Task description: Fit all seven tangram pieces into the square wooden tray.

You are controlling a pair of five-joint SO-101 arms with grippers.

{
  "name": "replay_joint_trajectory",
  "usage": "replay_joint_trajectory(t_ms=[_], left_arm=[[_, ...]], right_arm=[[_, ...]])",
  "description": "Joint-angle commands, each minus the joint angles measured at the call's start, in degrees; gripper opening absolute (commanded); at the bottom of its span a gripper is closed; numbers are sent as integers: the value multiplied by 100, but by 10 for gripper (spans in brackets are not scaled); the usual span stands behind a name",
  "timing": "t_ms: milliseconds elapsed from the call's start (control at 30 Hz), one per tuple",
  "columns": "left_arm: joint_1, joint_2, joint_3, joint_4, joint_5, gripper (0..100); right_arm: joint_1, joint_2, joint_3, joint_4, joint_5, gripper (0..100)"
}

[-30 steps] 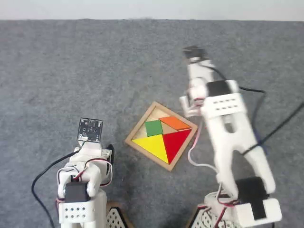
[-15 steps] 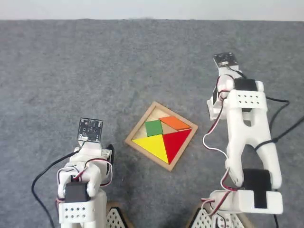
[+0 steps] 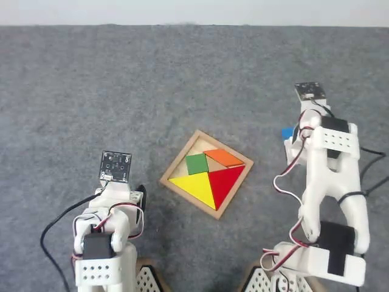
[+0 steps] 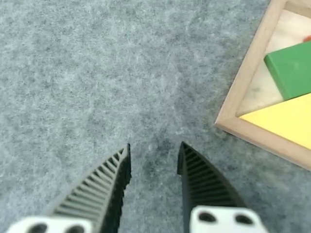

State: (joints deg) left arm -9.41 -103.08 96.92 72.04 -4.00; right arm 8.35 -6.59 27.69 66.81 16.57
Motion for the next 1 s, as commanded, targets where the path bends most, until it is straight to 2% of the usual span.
replay_joint_trajectory(t_ms=[0, 167, 233, 367, 500, 733, 967], left_arm=[[9, -158, -48, 53, -35, 153], [9, -158, -48, 53, -35, 153], [9, -158, -48, 53, -35, 153], [9, -158, -48, 53, -35, 153], [9, -158, -48, 53, -35, 153], [9, -158, -48, 53, -35, 153], [9, -158, -48, 53, -35, 153]], right_arm=[[127, -110, -53, -84, 88, 6], [-57, -127, -123, -110, 44, 6], [-585, -66, -369, -110, 26, 6], [-1974, 207, -985, -198, -756, 6], [-2967, 1077, -2084, -180, -1081, 6], [-3231, 2624, -3560, -163, -1204, 6], [-3433, 3099, -3727, -154, -1213, 6]])
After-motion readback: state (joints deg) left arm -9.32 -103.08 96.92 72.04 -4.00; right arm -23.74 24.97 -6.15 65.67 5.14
